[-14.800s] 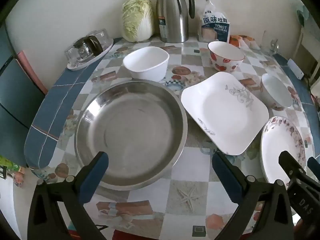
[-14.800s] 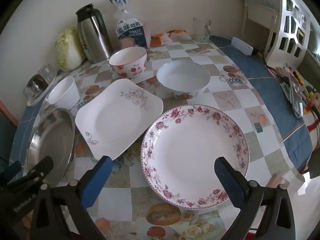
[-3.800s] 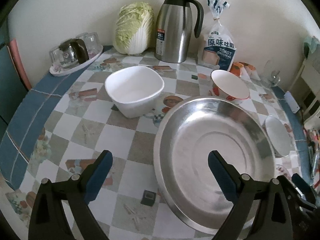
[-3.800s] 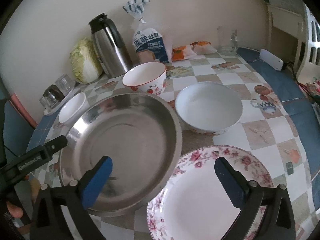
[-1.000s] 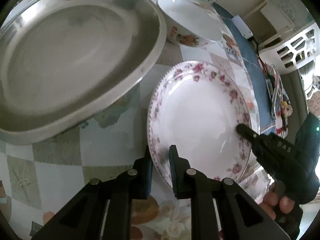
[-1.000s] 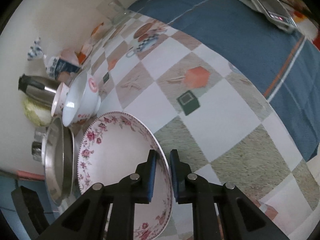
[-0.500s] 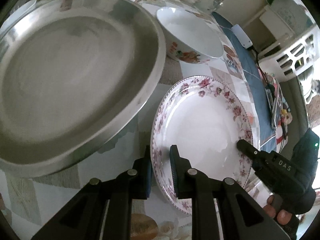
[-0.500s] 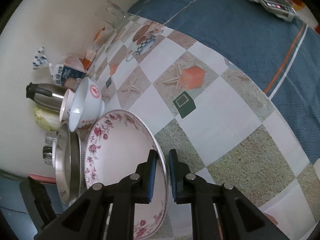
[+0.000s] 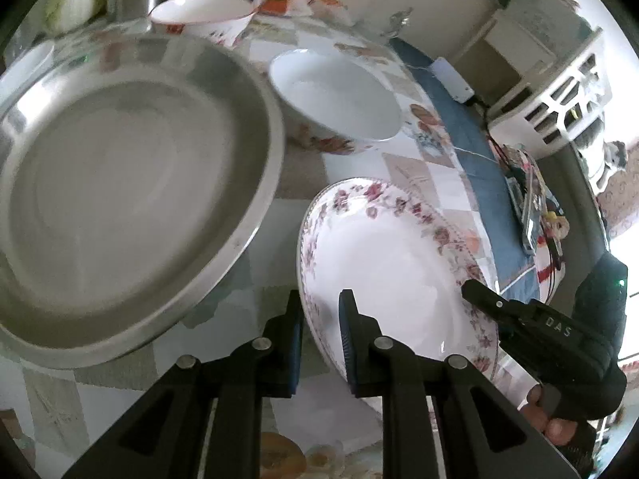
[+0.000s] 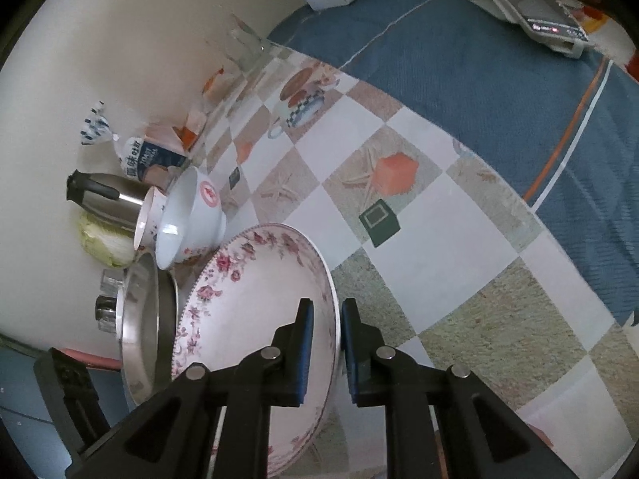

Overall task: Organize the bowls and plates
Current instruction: 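Lift the floral plate with both tools and carry it over the steel basin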

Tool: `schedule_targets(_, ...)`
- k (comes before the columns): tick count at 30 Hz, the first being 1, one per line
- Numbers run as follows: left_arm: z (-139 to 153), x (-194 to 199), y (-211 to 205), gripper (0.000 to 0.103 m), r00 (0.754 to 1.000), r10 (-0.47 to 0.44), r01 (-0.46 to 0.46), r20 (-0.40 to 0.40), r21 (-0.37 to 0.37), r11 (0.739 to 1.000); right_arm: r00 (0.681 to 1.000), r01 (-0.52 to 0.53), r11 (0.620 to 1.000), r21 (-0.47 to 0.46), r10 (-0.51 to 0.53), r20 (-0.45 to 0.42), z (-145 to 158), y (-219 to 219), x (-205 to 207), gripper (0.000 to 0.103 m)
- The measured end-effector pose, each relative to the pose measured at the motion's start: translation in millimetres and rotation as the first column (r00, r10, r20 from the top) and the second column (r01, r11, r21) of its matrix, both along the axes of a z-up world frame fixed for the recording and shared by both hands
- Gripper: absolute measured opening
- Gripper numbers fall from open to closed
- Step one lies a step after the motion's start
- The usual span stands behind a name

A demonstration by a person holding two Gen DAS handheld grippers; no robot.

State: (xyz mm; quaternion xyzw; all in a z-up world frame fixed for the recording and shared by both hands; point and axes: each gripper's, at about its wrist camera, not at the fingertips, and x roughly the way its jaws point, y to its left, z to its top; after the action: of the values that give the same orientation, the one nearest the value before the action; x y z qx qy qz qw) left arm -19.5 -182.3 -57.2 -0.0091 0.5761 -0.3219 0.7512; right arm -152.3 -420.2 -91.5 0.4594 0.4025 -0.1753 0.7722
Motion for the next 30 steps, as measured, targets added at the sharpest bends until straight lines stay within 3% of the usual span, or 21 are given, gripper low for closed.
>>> schedule_targets(15, 29, -8, -7, 0.018, 0.991, -0.068, 0.072, 0.116, -0.034, 0.997, 0.999, 0.015, 0.997, -0.072, -0.011, 0.046, 20, -3, -18, 0.016)
schedule_targets(24, 77, 4, 11, 0.018, 0.977, -0.04, 0.076, 0.21, -0.165, 0.983, 0.992, 0.005, 0.987, -0.162, 0.016, 0.126, 67, 12, -11, 0.016)
schedule_targets(27, 91, 13, 26, 0.018, 0.979, 0.001, 0.048, 0.203, -0.235, 0.971, 0.989, -0.016, 0.98, -0.2, 0.044, 0.14, 84, 21, -1, 0.016)
schedule_targets(30, 99, 21, 36, 0.018, 0.975, 0.031, 0.028, 0.221, -0.259, 0.966, 0.984, -0.035, 0.975, -0.219, 0.072, 0.161, 99, 29, 9, 0.016)
